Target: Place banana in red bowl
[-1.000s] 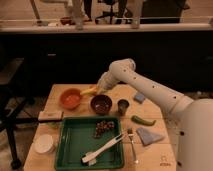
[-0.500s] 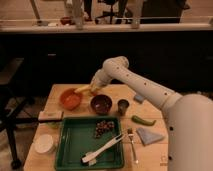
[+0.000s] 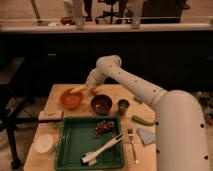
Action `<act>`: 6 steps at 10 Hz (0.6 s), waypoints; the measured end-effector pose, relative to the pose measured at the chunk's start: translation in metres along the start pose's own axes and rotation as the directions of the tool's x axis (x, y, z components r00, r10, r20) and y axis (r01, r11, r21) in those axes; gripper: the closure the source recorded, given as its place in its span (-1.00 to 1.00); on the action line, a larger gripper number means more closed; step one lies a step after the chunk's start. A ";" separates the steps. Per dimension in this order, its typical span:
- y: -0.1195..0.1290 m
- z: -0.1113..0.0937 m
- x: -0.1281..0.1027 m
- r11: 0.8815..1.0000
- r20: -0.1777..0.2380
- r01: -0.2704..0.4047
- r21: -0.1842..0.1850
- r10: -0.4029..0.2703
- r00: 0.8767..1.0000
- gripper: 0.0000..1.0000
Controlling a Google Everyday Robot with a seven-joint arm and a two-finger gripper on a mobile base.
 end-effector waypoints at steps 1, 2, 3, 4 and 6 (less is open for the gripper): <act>0.000 0.004 -0.003 1.000 0.004 0.007 -0.009 -0.006 1.000 1.00; 0.000 0.010 -0.008 1.000 0.010 0.016 -0.020 -0.016 1.000 1.00; 0.000 0.014 -0.009 0.999 0.015 0.024 -0.033 -0.023 1.000 1.00; 0.001 0.018 -0.010 0.998 0.019 0.034 -0.043 -0.033 0.999 1.00; 0.001 0.031 -0.020 0.994 0.042 0.076 -0.076 -0.073 0.996 1.00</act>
